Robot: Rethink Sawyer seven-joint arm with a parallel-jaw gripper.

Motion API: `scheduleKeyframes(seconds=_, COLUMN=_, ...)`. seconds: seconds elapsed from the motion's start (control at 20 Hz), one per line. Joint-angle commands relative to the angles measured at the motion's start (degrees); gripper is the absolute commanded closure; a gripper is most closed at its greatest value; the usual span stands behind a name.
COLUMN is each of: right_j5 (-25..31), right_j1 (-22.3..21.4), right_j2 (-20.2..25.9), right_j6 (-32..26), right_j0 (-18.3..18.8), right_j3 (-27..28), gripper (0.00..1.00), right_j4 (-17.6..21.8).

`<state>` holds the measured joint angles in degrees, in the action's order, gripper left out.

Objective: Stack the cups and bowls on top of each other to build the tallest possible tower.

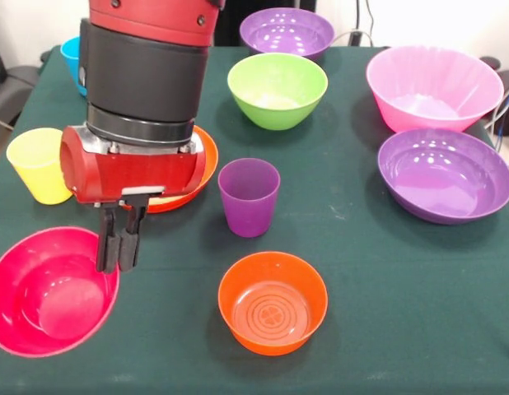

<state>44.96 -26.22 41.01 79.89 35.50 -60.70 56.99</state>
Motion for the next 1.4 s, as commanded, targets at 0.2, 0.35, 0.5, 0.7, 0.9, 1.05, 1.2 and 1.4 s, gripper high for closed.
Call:
scheduleKeyframes(seconds=0.2, right_j5=-8.06, right_j1=-0.62, right_j2=-12.85, right_j6=16.04, right_j0=-7.12, right_j3=-6.24, gripper=1.0, right_j4=4.41)
scheduleKeyframes(seconds=0.35, right_j5=-9.44, right_j1=0.21, right_j2=-15.74, right_j6=19.24, right_j0=-9.46, right_j3=-5.93, gripper=1.0, right_j4=3.86)
scheduleKeyframes(seconds=0.5, right_j5=-11.06, right_j1=0.72, right_j2=-18.18, right_j6=21.68, right_j0=-11.3, right_j3=-5.82, gripper=1.0, right_j4=3.38)
scheduleKeyframes(seconds=0.7, right_j5=-12.81, right_j1=0.97, right_j2=-21.49, right_j6=25.72, right_j0=-13.8, right_j3=-5.84, gripper=1.0, right_j4=2.99)
scheduleKeyframes(seconds=0.9, right_j5=-14.9, right_j1=1.78, right_j2=-24.32, right_j6=29.22, right_j0=-15.87, right_j3=-5.59, gripper=1.0, right_j4=2.81)
scheduleKeyframes(seconds=1.05, right_j5=-16.36, right_j1=2.88, right_j2=-25.48, right_j6=30.56, right_j0=-16.7, right_j3=-4.7, gripper=1.0, right_j4=2.63)
scheduleKeyframes(seconds=1.2, right_j5=-17.31, right_j1=4.08, right_j2=-25.85, right_j6=30.16, right_j0=-16.76, right_j3=-3.52, gripper=1.0, right_j4=1.95)
scheduleKeyframes(seconds=1.4, right_j5=-20.13, right_j1=7.11, right_j2=-25.77, right_j6=30.05, right_j0=-16.29, right_j3=-0.82, gripper=1.0, right_j4=1.77)
